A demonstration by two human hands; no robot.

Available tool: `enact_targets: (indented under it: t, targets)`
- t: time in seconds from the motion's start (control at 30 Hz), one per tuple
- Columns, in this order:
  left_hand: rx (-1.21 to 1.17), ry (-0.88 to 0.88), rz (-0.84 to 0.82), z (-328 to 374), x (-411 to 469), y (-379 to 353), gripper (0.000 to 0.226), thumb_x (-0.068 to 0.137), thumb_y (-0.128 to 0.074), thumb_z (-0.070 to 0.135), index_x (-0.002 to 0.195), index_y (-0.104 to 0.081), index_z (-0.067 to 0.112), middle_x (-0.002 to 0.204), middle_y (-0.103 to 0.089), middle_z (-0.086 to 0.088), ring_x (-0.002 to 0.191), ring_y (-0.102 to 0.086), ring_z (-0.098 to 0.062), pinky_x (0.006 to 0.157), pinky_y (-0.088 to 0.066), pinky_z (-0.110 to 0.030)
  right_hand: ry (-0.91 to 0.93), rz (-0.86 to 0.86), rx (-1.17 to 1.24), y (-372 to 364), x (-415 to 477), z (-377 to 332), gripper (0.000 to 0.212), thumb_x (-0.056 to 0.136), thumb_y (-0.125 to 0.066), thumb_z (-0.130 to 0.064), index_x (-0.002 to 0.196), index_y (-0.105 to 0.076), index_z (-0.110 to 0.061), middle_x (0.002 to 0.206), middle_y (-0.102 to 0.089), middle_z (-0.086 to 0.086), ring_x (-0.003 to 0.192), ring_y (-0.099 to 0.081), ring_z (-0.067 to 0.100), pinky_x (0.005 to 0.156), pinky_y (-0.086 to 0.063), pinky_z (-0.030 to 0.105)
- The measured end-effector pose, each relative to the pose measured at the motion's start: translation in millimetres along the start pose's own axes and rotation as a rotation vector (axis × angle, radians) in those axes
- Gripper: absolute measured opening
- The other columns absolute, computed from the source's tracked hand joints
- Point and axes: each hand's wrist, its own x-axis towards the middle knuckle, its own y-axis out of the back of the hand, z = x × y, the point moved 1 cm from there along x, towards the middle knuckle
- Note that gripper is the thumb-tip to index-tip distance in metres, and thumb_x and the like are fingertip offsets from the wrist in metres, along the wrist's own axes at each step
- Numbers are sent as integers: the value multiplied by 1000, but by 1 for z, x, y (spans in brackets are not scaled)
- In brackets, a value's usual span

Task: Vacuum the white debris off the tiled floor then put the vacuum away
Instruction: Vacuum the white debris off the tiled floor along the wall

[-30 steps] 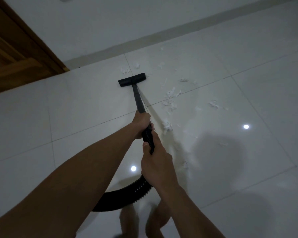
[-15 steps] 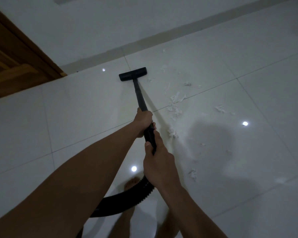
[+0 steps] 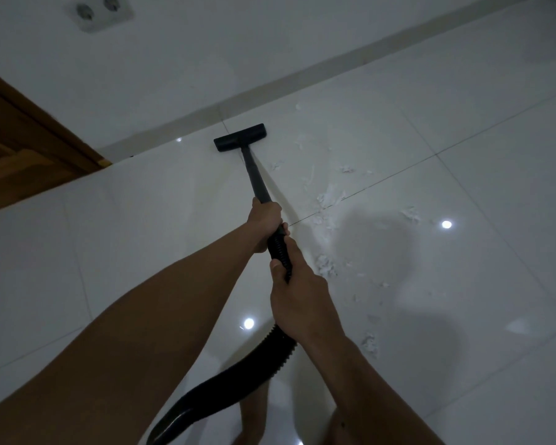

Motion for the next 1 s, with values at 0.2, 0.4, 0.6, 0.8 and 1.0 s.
enact_targets:
  t: [0.2,0.4,0.6,0.8,1.0]
  targets:
    - [26,-4,-7,28,21,4,46,99,-37,7,144,-35,15,73,-48,-8,49,-49,-14,42,-48,-23,4,11,-10,0,28,-22,52,107,-34,-41,156,-18,-48,82,-59,-9,78,-63,11,76,-51,32]
    - [40,-2,-17,60,33,2,52,97,-37,7,148,-31,14,72,-50,-8,50,-51,-15,41,-47,-22,31,27,-47,7,51,-46,52,108,-33,-40,158,-16,-44,89,-62,-6,84,-62,13,79,-48,33]
    - [52,1,-39,89,37,0,29,99,-38,11,128,-43,10,73,-51,-7,55,-51,-14,46,-46,-26,58,56,-74,14,72,-67,53,108,-33,-40,158,-16,-41,125,-66,3,109,-63,21,90,-46,36]
    - [52,12,-49,109,37,-3,10,98,-37,10,94,-46,9,68,-53,-5,59,-50,-15,58,-46,-29,96,57,-124,27,84,-82,52,108,-34,-36,158,-21,-34,124,-66,1,105,-61,19,83,-38,30]
    - [43,19,-47,110,31,-12,12,97,-36,9,93,-47,9,68,-53,-6,59,-49,-15,59,-46,-28,97,66,-122,37,79,-82,52,108,-35,-36,158,-21,-35,120,-66,2,102,-63,20,82,-41,32]
